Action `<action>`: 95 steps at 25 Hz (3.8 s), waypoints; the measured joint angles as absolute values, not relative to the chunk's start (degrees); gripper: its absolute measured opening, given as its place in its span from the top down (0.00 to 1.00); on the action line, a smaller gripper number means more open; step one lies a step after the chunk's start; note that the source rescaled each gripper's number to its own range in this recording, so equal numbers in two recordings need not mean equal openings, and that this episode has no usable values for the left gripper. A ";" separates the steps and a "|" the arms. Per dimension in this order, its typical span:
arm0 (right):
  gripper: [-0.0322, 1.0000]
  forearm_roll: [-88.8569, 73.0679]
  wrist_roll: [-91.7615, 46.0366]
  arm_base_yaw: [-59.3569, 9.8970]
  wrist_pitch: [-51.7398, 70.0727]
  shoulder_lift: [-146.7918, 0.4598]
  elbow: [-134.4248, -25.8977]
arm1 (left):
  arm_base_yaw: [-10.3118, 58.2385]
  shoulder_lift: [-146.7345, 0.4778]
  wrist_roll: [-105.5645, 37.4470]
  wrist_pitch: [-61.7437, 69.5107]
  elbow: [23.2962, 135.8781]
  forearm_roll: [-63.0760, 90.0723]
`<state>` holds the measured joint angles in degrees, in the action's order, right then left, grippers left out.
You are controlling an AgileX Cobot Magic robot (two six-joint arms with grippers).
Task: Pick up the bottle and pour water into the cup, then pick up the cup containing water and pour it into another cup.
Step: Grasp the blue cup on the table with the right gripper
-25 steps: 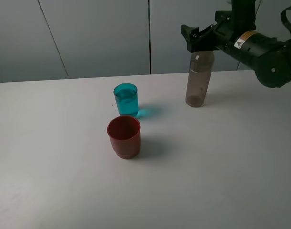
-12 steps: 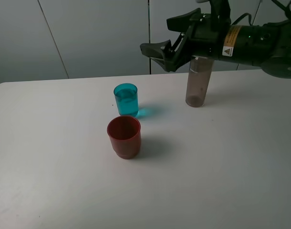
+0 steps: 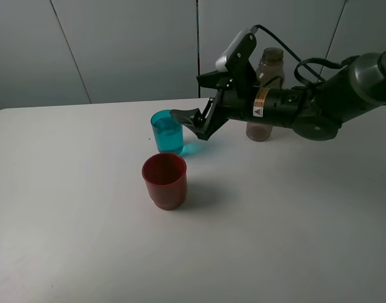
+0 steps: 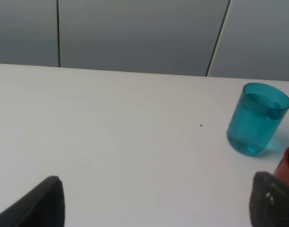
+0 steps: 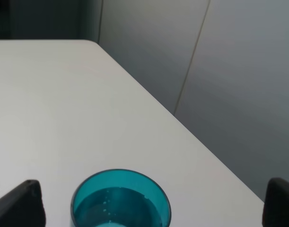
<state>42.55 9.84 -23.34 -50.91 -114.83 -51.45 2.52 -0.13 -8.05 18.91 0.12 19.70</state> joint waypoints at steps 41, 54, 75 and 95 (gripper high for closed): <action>0.00 56.21 9.46 -20.04 -49.17 -127.37 -60.88 | 2.52 -0.13 -8.05 18.91 0.12 19.70; 0.00 56.25 11.34 -21.80 -47.45 -132.03 -65.52 | 2.52 -0.13 -8.05 18.91 0.12 19.70; 0.00 54.47 12.11 -26.16 -45.57 -136.72 -72.06 | 2.52 -0.13 -8.17 18.91 0.12 19.70; 0.76 51.36 12.69 -28.50 -44.18 -139.78 -77.98 | 2.52 -0.13 -8.17 18.91 0.12 19.70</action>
<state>51.36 12.69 -28.50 -44.18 -139.78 -77.98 2.52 -0.13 -8.17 18.91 0.12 19.70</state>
